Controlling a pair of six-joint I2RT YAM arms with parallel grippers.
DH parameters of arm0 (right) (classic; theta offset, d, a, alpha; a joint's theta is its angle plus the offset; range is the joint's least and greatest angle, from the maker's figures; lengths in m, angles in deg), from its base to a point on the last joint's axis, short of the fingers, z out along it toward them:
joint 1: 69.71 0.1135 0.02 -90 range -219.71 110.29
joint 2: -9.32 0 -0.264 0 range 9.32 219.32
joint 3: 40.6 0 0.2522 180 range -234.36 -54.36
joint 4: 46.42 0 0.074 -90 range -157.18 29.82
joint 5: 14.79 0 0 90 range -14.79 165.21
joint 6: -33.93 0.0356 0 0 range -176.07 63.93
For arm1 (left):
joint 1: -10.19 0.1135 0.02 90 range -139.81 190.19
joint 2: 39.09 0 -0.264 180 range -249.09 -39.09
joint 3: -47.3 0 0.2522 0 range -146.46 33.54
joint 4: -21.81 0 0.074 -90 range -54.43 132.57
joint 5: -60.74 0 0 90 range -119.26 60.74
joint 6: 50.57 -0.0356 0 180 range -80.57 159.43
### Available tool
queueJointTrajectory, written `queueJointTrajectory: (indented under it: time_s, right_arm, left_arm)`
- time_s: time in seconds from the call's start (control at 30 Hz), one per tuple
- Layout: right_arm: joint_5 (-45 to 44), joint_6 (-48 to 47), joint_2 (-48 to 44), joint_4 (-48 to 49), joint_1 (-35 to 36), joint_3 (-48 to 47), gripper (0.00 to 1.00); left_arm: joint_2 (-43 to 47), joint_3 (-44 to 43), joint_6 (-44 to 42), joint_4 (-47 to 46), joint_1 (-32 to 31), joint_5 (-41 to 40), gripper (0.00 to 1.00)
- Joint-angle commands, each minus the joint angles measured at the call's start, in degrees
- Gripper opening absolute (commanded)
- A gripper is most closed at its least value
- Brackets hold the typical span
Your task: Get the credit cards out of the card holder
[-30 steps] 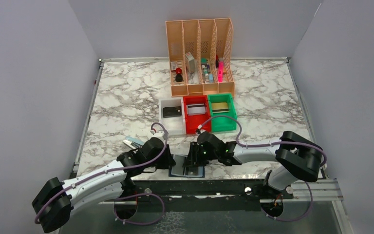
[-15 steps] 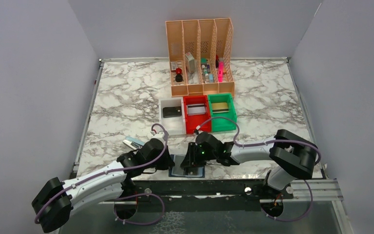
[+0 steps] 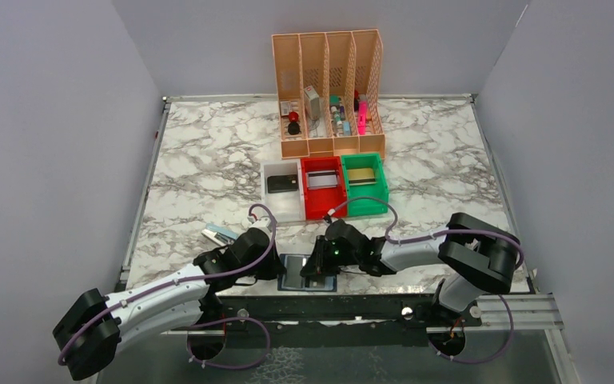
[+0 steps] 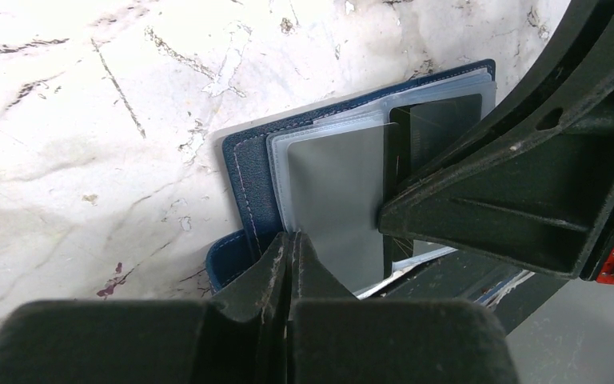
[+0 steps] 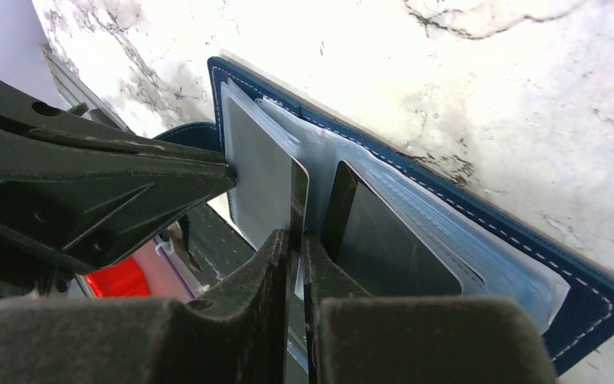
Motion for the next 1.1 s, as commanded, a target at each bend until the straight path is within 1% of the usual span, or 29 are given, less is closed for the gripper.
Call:
queueJointTrajectory:
  time_s: [0.0, 0.07, 0.13, 0.17, 0.23, 0.33, 0.5, 0.73, 0.77, 0.83, 0.87, 0.9, 1.0, 1.07]
  right_arm:
    - [-0.3, 0.4, -1.7, 2.3, 0.0, 2.3, 0.14]
    - [-0.1, 0.0, -2.5, 2.5, 0.0, 2.6, 0.12]
    - [0.8, -0.8, -2.9, 2.9, 0.1, 3.0, 0.07]
    - [1.1, -1.1, -3.2, 2.9, 0.0, 3.1, 0.06]
    - [1.3, -1.6, -3.9, 2.8, 0.1, 3.4, 0.01]
    - [0.8, -2.4, -5.2, 2.2, 0.0, 3.9, 0.01]
    - [-2.1, -3.3, -7.9, -3.7, -0.3, 4.0, 0.01]
    - [-0.7, -6.2, -7.9, -5.9, -0.7, 3.3, 0.01]
    - [-0.8, -6.4, -7.8, -6.4, -0.7, 3.0, 0.01]
    - [-1.2, -6.7, -7.6, -6.6, -0.7, 2.8, 0.01]
    - [-1.2, -6.8, -7.5, -6.4, -0.8, 2.8, 0.01]
    - [-1.1, -6.9, -7.1, -6.1, -0.9, 2.7, 0.01]
    - [-0.8, -7.0, -5.2, -6.4, -1.2, 1.8, 0.01]
    - [-0.6, -6.9, -3.9, -6.3, -1.4, 1.2, 0.01]
  left_arm:
    - [-0.4, 0.5, -0.1, -1.1, -0.4, -0.3, 0.00]
    - [-0.5, 0.6, 0.1, -1.1, -0.4, -0.7, 0.00]
    - [-0.8, 0.5, 0.2, -1.0, -0.4, -1.0, 0.00]
    - [-0.8, 0.5, 0.2, -1.1, -0.4, -1.1, 0.00]
    - [-0.9, 0.5, 0.2, -1.1, -0.4, -1.2, 0.00]
    - [-1.1, 0.3, 0.2, -1.1, -0.5, -1.6, 0.00]
    - [-1.7, -0.4, -0.3, -1.1, -0.5, -2.3, 0.00]
    - [-0.1, -1.6, -0.6, -1.0, -0.5, -2.8, 0.00]
    - [0.6, -2.2, -0.7, -0.9, -0.5, -2.8, 0.02]
    - [2.2, -3.3, -1.4, -1.0, -0.5, -2.5, 0.12]
    - [3.0, -4.0, -1.7, -1.1, -0.5, -2.4, 0.20]
    - [3.7, -4.6, -2.1, -1.2, -0.5, -2.2, 0.24]
    - [4.8, -5.9, -3.3, -3.1, -0.5, -0.3, 0.30]
    - [4.1, -6.0, -3.8, -5.5, -0.6, 2.7, 0.33]
